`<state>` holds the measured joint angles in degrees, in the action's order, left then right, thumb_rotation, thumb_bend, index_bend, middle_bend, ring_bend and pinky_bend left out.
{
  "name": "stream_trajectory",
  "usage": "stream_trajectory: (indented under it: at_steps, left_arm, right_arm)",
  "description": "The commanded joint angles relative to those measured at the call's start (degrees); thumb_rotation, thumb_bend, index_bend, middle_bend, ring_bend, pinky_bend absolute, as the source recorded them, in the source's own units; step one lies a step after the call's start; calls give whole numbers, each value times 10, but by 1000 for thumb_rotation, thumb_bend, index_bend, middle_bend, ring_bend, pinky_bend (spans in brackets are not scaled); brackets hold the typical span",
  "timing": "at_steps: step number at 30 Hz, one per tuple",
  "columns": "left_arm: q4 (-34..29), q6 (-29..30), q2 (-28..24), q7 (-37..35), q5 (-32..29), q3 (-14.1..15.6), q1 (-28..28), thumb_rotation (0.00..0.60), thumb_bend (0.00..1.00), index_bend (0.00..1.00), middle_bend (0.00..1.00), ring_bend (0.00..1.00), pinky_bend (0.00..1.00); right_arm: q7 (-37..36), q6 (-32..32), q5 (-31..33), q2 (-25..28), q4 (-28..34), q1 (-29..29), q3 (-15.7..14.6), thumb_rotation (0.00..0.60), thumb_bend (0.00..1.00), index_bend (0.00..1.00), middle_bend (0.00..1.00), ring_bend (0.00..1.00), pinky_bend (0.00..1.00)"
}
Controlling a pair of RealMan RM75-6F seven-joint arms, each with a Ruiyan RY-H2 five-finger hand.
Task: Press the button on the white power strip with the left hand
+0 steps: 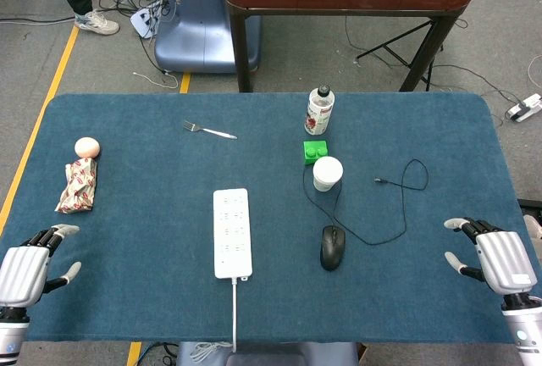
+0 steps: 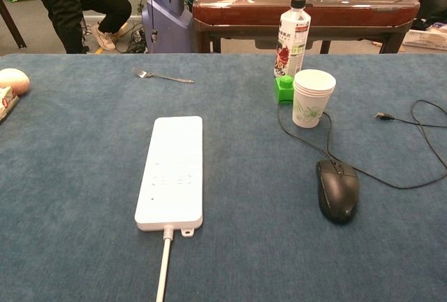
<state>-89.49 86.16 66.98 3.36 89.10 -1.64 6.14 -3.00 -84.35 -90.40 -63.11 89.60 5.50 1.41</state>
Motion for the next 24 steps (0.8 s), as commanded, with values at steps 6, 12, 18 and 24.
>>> stream_trajectory:
  at_steps: [6, 12, 18, 24]
  left_arm:
    - [-3, 3, -2, -6, 8, 2, 0, 600, 253, 353, 317, 343, 557]
    - [-29, 16, -12, -56, 48, 6, 10, 600, 253, 348, 453, 544, 789]
    - [-87, -28, -52, -88, 106, 24, 50, 600, 255, 383, 929, 886, 1000]
    - [-140, -102, -70, -69, 136, 33, 99, 600, 445, 376, 1000, 993, 1000]
  right_arm:
    - [-7, -10, -7, 2, 3, -3, -1, 600, 200, 365, 435, 435, 626]
    - [-23, -19, -6, 7, 6, -5, 3, 600, 199, 364, 435, 435, 626]
    - [-37, -32, -9, 16, 11, -10, 5, 600, 200, 365, 435, 435, 626]
    - [-49, -43, -10, 25, 15, -16, 7, 600, 200, 365, 435, 435, 626]
